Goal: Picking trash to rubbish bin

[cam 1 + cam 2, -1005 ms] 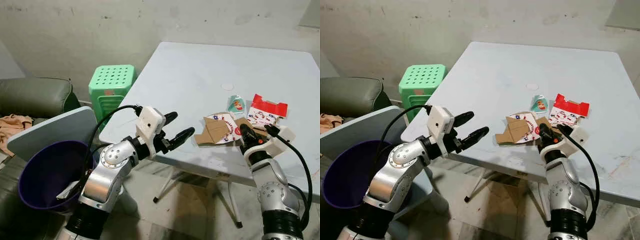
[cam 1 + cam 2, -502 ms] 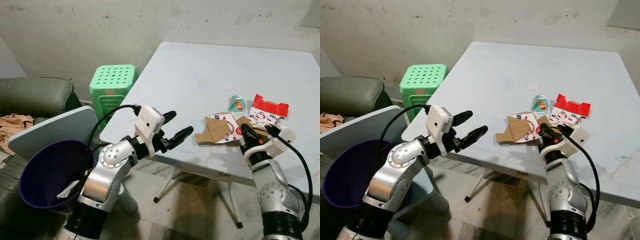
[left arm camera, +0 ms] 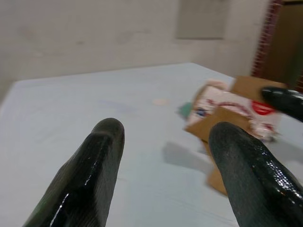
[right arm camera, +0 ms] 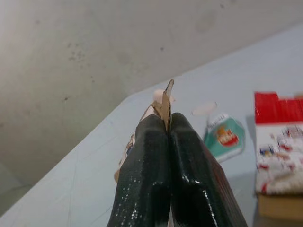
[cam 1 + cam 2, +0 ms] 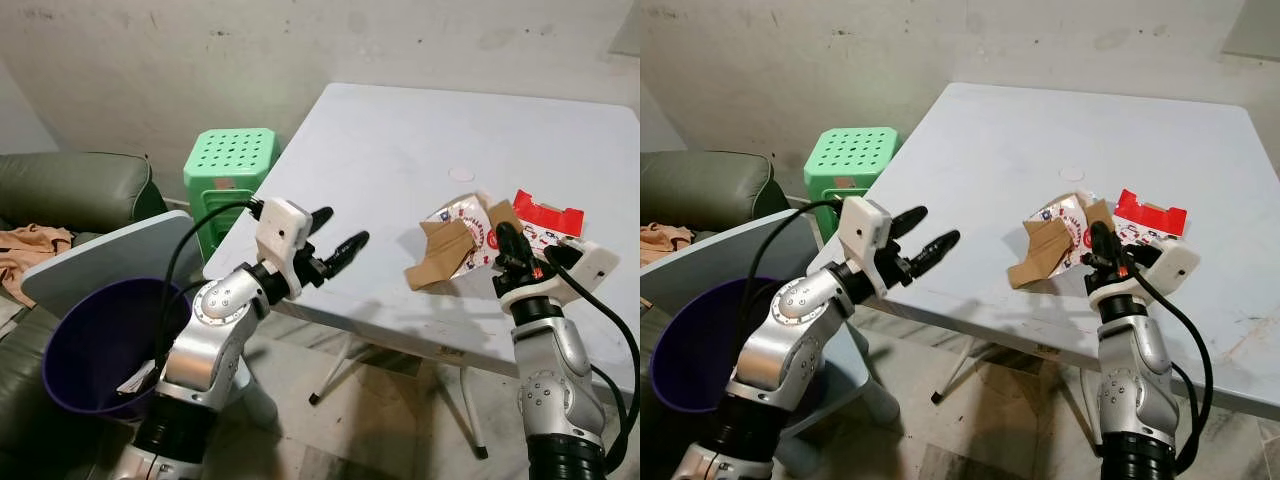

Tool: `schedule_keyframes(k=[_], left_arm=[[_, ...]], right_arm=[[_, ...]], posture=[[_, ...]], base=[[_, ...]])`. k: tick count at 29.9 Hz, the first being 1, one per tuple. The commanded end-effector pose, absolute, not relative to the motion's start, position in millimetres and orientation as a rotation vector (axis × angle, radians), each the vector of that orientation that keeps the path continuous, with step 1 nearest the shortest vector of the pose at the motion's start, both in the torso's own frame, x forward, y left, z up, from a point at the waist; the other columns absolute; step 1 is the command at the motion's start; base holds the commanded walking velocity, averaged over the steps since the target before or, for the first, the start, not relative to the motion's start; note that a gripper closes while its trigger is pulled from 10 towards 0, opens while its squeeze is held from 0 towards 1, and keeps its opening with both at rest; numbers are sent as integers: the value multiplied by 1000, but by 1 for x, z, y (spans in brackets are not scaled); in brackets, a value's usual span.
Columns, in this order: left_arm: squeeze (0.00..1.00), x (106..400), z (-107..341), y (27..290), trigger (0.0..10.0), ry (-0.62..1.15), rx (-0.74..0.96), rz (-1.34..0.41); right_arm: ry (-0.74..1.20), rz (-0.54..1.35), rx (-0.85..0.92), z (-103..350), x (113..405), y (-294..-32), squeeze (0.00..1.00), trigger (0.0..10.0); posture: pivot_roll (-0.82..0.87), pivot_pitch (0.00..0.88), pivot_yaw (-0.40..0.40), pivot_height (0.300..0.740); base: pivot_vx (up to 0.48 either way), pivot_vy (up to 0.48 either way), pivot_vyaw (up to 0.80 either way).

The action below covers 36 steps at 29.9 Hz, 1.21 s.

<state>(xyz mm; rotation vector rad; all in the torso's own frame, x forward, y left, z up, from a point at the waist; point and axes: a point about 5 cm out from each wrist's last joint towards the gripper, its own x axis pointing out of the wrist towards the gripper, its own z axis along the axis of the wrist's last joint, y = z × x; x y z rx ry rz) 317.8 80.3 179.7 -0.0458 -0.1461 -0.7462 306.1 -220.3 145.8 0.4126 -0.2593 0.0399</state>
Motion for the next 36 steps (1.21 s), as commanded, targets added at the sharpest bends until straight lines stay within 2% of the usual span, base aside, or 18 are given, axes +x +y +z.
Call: schedule_keyframes(k=[1,9,15,21,27,33,36], left_arm=[[0,322,181,88,10000,-150,-63,-707],[0,337,188,116,10000,-209,-76,-477],[0,341,188,132,10000,-212,-67,-400],[0,344,180,153,10000,-205,-64,-235],[0,339,172,147,10000,-184,-70,-259],[0,337,171,154,10000,-184,-33,-226],[0,338,173,155,10000,-194,-36,-209]], right_arm=[[-290,66,371,154,307,-216,0,10000],[-387,99,159,178,307,-201,0,10000],[-406,60,82,185,301,-201,0,10000],[-396,-12,-50,181,286,-208,0,10000],[-374,-31,-61,176,283,-210,0,10000],[-365,-81,-83,176,283,-223,0,10000],[-370,-83,-75,178,285,-221,0,10000]], posture=[[47,58,31,740],[43,45,25,740],[37,45,7,740],[19,24,18,740],[17,16,22,740],[28,0,30,740],[28,0,23,740]], base=[[0,0,0],[0,0,0],[0,0,0],[0,0,0],[0,0,0],[0,0,0],[0,0,0]])
